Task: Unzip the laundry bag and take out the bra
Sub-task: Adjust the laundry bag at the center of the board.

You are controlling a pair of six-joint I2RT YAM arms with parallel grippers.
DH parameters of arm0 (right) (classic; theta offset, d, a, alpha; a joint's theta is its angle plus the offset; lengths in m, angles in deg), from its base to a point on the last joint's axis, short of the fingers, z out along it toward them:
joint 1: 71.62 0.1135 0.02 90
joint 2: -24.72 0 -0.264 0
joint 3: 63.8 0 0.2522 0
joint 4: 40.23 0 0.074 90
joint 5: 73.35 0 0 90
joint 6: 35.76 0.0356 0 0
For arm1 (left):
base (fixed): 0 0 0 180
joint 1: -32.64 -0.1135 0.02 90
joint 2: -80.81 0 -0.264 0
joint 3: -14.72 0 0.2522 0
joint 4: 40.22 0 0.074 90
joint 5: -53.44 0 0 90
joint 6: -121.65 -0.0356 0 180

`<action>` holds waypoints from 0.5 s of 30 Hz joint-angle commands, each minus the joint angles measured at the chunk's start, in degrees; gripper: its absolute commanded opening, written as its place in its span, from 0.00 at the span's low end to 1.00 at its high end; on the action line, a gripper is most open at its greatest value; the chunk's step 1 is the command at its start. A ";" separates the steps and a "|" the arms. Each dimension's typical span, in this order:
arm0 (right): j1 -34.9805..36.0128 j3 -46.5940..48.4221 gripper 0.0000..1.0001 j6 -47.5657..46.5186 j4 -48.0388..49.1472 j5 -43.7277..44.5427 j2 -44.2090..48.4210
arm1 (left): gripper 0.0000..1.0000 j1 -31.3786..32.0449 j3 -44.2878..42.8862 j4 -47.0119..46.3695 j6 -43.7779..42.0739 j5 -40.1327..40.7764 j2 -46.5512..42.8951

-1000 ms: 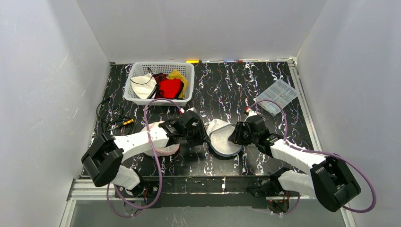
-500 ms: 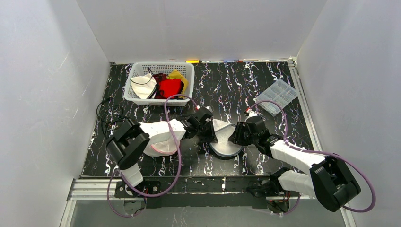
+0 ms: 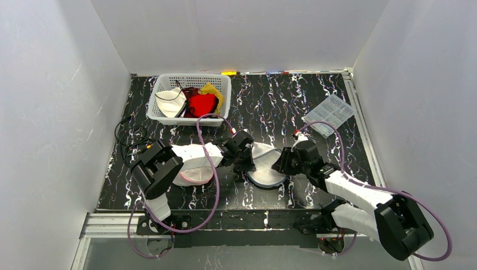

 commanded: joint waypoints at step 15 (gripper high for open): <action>-0.22 12.72 0.75 -4.67 -24.73 7.67 18.86 | 0.01 -0.18 -0.27 7.93 -0.71 -2.13 -10.71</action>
